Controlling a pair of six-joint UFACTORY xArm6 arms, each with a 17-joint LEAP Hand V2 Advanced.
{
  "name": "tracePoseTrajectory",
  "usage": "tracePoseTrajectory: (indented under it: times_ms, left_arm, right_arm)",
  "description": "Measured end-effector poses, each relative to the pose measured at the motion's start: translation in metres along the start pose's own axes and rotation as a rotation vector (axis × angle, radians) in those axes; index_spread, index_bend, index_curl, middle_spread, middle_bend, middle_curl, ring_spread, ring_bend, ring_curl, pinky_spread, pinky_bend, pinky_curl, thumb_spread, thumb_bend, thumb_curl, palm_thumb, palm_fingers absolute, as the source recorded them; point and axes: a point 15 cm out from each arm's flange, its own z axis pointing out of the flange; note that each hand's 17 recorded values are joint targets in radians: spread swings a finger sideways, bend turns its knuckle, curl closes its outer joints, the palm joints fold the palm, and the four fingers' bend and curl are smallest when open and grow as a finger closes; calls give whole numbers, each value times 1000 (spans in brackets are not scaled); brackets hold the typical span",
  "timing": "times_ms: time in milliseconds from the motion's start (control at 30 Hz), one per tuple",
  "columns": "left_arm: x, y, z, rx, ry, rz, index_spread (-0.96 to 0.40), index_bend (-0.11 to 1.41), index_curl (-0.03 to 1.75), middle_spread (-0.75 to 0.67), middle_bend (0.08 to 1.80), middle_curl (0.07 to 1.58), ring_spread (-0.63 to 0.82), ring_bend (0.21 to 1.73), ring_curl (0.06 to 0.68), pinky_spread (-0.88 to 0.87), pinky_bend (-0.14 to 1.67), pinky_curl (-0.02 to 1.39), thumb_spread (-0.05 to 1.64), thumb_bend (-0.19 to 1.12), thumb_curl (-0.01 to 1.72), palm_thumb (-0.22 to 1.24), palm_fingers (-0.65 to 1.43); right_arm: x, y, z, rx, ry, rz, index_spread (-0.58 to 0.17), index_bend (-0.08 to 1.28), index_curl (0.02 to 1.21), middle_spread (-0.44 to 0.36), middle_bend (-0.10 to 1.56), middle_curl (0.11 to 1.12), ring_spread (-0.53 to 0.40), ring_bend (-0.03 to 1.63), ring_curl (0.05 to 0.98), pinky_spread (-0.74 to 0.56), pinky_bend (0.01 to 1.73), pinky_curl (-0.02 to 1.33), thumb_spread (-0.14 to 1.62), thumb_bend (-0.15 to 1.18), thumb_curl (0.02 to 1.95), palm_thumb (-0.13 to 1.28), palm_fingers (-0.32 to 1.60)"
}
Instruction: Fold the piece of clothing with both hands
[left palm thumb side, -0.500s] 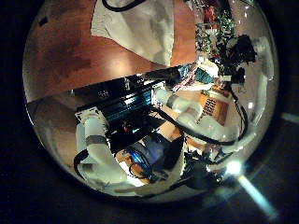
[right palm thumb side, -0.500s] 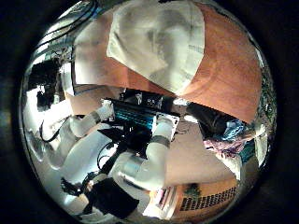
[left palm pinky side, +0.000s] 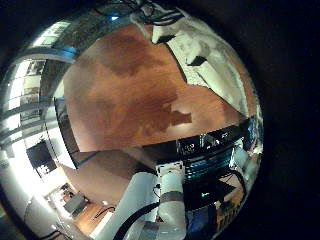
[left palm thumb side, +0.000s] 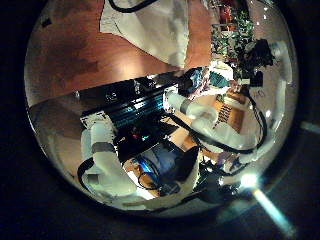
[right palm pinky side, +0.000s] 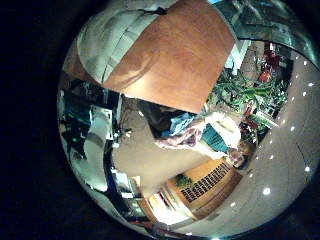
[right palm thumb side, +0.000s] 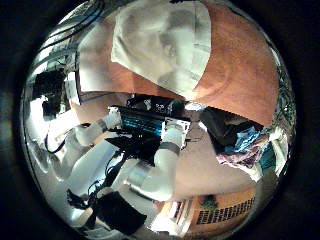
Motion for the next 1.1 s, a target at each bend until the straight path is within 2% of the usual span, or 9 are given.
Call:
tracePoseTrajectory:
  times_ms: [133,367,567,733,967,1100]
  left_arm:
    - [-14,-11,11,-23,-51,45,-39,161,298,289,188,328,431,686,205,479,456,322,1008,12,247,112,14]
    - [-33,-50,44,11,-202,158,-46,156,296,244,177,315,409,675,205,483,467,323,1010,-19,284,220,-18]
    - [-21,-82,82,57,-225,226,-52,154,293,237,178,306,408,670,208,472,470,322,986,-28,291,220,-23]
    - [-4,-105,115,67,-227,274,-52,153,289,245,178,301,412,668,210,468,471,321,970,-29,294,217,-24]
    - [-1,-133,137,81,-237,276,-33,172,297,260,186,302,405,664,210,458,465,315,964,-22,306,250,17]
    - [-3,-146,141,73,-244,261,-43,182,310,234,201,314,382,667,207,437,442,307,983,-5,322,347,90]
  right_arm:
    - [-1,-1,2,-5,-5,3,-359,157,270,24,196,332,173,506,223,337,534,284,1131,-19,223,37,40]
    - [-8,0,7,-44,-33,76,-354,151,268,25,198,337,175,516,232,345,538,288,1144,-18,221,40,67]
    - [-13,6,9,-83,-44,87,-349,153,266,26,197,341,176,514,236,347,532,289,1147,-18,225,47,73]
    - [-14,6,12,-94,-47,91,-344,151,264,26,197,343,176,513,239,349,535,288,1147,-18,226,47,77]
    - [-15,12,14,-109,-54,93,-343,153,263,26,197,347,176,516,242,349,529,284,1148,-18,228,47,84]
    - [-16,18,14,-128,-59,95,-343,154,265,26,196,347,176,514,243,349,528,283,1148,-18,228,47,85]
